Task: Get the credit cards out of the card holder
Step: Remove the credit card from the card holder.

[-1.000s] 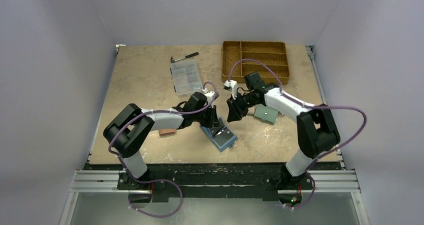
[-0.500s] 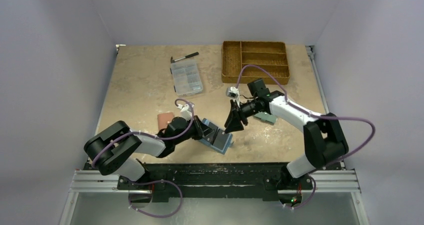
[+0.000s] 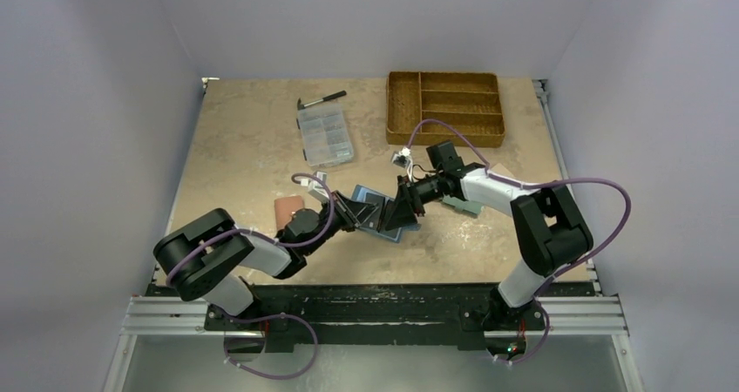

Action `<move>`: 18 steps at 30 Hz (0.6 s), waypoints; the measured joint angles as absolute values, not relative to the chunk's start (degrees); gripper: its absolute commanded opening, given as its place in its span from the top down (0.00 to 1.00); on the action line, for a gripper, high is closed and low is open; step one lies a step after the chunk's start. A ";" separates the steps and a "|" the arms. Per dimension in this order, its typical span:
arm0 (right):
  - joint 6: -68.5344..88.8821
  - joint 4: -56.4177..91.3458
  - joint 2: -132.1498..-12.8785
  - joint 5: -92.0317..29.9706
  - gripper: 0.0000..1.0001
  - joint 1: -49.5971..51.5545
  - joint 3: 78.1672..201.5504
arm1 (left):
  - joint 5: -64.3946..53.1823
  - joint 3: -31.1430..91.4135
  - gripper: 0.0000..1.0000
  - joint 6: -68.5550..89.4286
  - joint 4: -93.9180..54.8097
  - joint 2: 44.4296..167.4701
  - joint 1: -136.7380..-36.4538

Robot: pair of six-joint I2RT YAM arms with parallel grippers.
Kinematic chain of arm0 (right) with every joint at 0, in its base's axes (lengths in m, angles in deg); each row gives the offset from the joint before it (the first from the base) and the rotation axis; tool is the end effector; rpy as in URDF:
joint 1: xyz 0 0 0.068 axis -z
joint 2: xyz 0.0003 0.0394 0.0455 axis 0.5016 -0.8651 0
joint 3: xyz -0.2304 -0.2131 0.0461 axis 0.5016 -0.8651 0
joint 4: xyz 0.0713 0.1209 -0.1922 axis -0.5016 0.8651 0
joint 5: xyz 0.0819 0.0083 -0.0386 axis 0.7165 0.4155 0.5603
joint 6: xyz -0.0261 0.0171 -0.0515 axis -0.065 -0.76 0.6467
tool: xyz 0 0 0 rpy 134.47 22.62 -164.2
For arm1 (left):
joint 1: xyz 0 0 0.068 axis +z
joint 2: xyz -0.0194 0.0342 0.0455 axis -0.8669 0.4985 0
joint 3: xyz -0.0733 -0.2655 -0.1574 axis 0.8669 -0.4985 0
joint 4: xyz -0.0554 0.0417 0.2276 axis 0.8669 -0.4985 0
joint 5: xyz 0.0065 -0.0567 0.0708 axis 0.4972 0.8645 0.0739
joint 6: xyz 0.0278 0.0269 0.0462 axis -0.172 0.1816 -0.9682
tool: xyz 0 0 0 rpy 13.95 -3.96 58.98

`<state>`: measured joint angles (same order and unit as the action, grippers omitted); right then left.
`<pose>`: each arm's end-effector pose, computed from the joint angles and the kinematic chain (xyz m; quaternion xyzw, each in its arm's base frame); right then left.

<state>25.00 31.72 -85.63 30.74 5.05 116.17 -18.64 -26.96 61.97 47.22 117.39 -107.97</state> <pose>0.2490 0.1626 0.2437 -0.3789 0.7099 0.5745 0.1492 0.1684 -0.1807 0.2269 -0.1245 0.7139 -0.5502 0.4149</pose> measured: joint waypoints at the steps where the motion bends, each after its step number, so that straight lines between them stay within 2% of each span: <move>1: 24.12 31.33 -85.95 31.04 0.49 5.05 116.17 | -18.69 -26.96 1.00 62.38 48.25 118.09 -108.19; 7: 19.38 29.25 -87.07 32.46 0.50 5.44 116.17 | -18.69 -26.96 1.00 63.76 52.51 120.82 -109.02; 18: 13.00 26.26 -87.92 36.02 0.60 6.93 116.17 | -19.58 -26.96 1.00 65.27 57.26 122.77 -110.23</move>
<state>13.00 26.26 -87.92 36.02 6.93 116.17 -19.58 -26.96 65.27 57.26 122.77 -110.23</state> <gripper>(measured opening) 0.432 0.038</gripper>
